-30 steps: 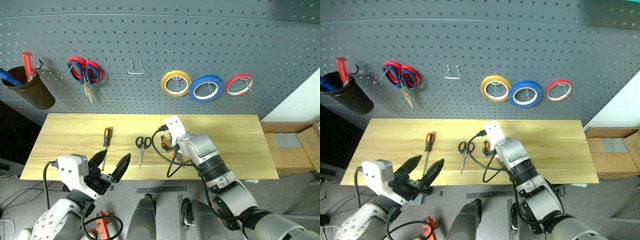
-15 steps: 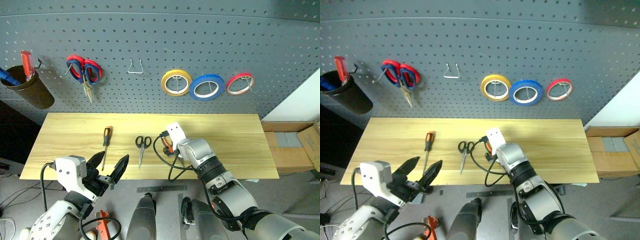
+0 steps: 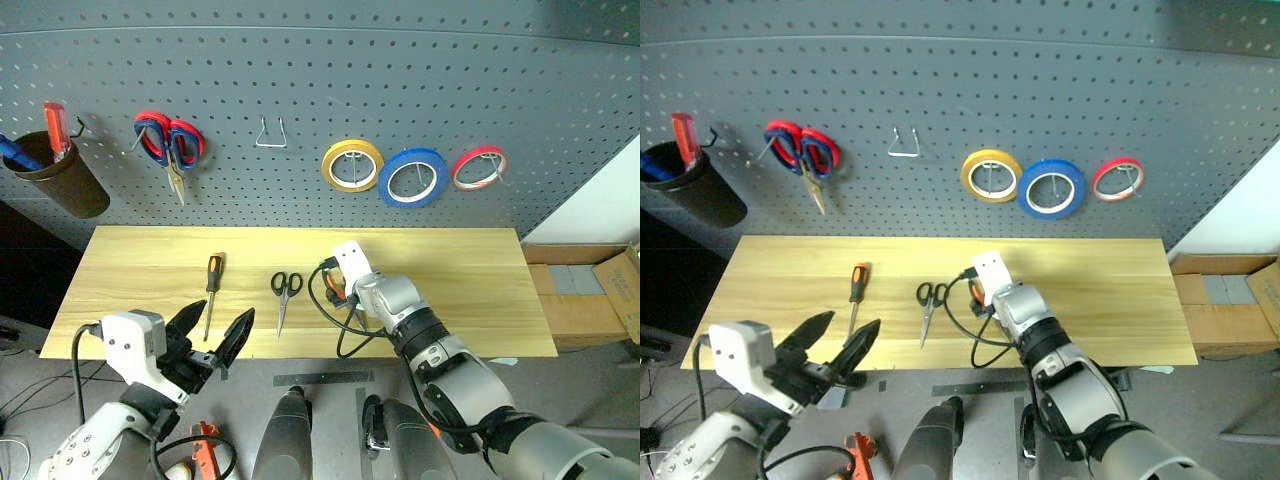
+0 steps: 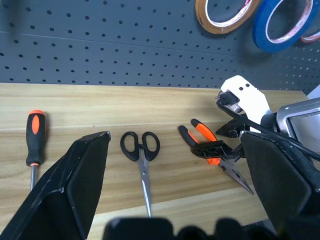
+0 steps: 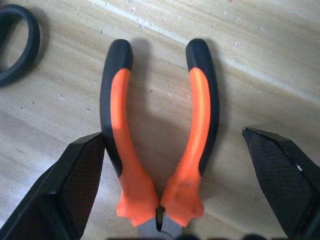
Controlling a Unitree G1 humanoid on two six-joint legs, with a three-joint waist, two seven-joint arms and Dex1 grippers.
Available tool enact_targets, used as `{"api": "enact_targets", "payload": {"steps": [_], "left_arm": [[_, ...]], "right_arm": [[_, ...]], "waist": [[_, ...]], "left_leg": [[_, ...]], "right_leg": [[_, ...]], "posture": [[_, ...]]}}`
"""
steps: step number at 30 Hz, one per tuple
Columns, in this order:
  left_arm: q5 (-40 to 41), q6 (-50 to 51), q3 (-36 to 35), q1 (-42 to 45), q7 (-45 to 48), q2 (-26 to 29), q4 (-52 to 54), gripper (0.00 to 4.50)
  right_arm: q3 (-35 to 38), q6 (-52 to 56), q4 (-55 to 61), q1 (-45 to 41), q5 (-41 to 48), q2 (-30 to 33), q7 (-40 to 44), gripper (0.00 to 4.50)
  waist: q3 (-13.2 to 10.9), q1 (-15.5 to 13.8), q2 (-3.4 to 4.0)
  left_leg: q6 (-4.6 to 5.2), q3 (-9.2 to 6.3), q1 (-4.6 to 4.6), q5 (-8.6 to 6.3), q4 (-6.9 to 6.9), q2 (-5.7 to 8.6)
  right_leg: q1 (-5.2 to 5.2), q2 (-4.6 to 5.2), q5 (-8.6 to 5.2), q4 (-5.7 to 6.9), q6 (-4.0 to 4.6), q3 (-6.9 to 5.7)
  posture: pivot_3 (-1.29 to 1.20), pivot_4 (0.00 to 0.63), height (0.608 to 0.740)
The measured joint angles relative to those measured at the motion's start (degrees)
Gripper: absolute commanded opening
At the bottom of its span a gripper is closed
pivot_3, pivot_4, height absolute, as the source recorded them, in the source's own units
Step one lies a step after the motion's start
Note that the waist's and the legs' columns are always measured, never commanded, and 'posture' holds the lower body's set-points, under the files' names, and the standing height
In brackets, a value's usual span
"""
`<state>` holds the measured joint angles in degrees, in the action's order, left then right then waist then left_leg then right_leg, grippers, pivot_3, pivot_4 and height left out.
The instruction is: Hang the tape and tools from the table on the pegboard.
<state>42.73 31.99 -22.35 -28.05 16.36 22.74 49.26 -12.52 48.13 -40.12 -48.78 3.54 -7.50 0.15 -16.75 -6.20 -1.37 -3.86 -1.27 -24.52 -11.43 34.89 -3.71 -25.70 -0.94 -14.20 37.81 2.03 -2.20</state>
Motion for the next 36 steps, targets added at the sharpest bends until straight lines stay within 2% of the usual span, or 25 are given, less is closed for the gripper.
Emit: {"api": "enact_targets", "payload": {"steps": [1,4,6,7,16,21,24,27,29,32,36], "left_arm": [[0.01,0.00,0.00,0.03,0.00,0.04,0.00,4.50],[0.01,0.00,0.00,0.06,0.00,0.04,0.00,4.50],[0.01,0.00,0.00,0.26,0.01,0.05,-0.01,4.50],[0.01,0.00,0.00,0.38,0.01,0.05,-0.03,4.50],[-0.13,0.00,0.42,2.79,0.17,0.35,-0.57,4.50],[-0.13,0.02,1.79,6.28,0.82,0.83,-2.12,4.50],[0.03,-1.20,1.35,6.31,3.41,1.57,-4.22,4.50],[1.65,-2.04,-2.44,5.93,5.46,2.25,-6.89,4.50],[3.53,-2.33,-5.55,6.22,6.19,3.02,-8.33,4.50],[7.09,-2.54,-11.44,6.73,6.89,5.14,-9.74,4.50],[11.83,-2.51,-19.14,6.27,6.87,7.64,-11.07,4.50]], "right_arm": [[0.04,-0.06,-0.07,-0.06,0.00,0.00,0.08,4.48],[0.19,-0.19,-0.07,-0.07,0.05,0.00,0.98,3.66],[0.16,-0.16,-0.07,-0.07,0.24,0.00,1.28,2.94],[0.17,-0.12,-0.05,-0.07,0.28,0.00,1.37,2.77],[0.84,1.32,1.66,0.07,1.73,0.05,3.53,2.77],[1.05,4.61,18.58,5.70,6.73,1.01,12.38,2.77],[0.67,6.55,34.13,10.36,9.85,6.46,17.70,2.77],[2.54,8.29,46.68,14.03,12.90,10.35,20.52,2.77],[3.94,9.09,52.41,15.36,15.19,10.64,21.29,2.77],[4.50,8.09,56.87,14.77,17.45,8.60,21.48,2.77],[4.43,0.08,56.61,8.74,17.93,4.44,21.99,2.77]], "waist": [[0.00,0.00,0.00],[0.00,0.01,0.00],[-0.01,0.01,0.02],[-0.01,0.01,0.02],[0.00,0.04,0.00],[0.05,-0.34,-0.03],[0.11,-0.79,-0.07],[0.27,-1.27,-0.29],[0.34,-1.19,-0.31],[0.56,-1.16,-0.48],[1.08,-1.52,-0.59]], "left_leg": [[0.00,0.00,-0.01,0.00,0.00,0.00],[0.00,-0.01,-0.01,0.00,0.00,-0.01],[0.00,-0.02,-0.01,0.00,0.00,-0.01],[0.00,-0.02,-0.02,0.00,-0.01,-0.01],[0.00,-0.01,-0.11,0.00,-0.01,-0.02],[-0.02,-0.04,-0.32,-0.01,0.00,0.00],[-0.09,-0.02,-0.35,-0.05,0.03,0.09],[-0.13,-0.03,-0.34,-0.06,0.07,0.04],[-0.13,-0.04,-0.29,-0.06,0.07,0.00],[-0.14,-0.09,-0.24,-0.05,0.07,-0.11],[-0.29,-0.10,-0.22,0.03,0.08,-0.07]], "right_leg": [[0.00,0.00,0.00,-0.01,0.00,0.01],[0.00,0.00,0.00,-0.01,0.00,0.00],[-0.01,0.00,0.00,-0.01,0.00,-0.01],[-0.01,0.00,0.00,-0.01,0.00,-0.02],[-0.07,-0.02,0.00,-0.02,-0.01,-0.02],[-0.21,-0.03,-0.01,-0.03,-0.03,-0.07],[-0.19,0.01,-0.02,-0.06,-0.13,-0.06],[-0.19,0.01,-0.01,-0.07,-0.15,-0.07],[-0.19,-0.02,-0.02,-0.02,-0.14,-0.08],[-0.20,-0.13,-0.02,0.10,-0.12,-0.13],[-0.17,-0.11,-0.02,0.14,-0.11,-0.17]], "posture": [[0.39,0.323,0.740],[0.39,0.321,0.740],[0.38,0.320,0.740],[0.38,0.320,0.740],[0.37,0.285,0.740],[0.33,0.236,0.740],[0.32,0.217,0.740],[0.32,0.196,0.740],[0.33,0.184,0.740],[0.36,0.166,0.740],[0.41,0.150,0.740]]}}
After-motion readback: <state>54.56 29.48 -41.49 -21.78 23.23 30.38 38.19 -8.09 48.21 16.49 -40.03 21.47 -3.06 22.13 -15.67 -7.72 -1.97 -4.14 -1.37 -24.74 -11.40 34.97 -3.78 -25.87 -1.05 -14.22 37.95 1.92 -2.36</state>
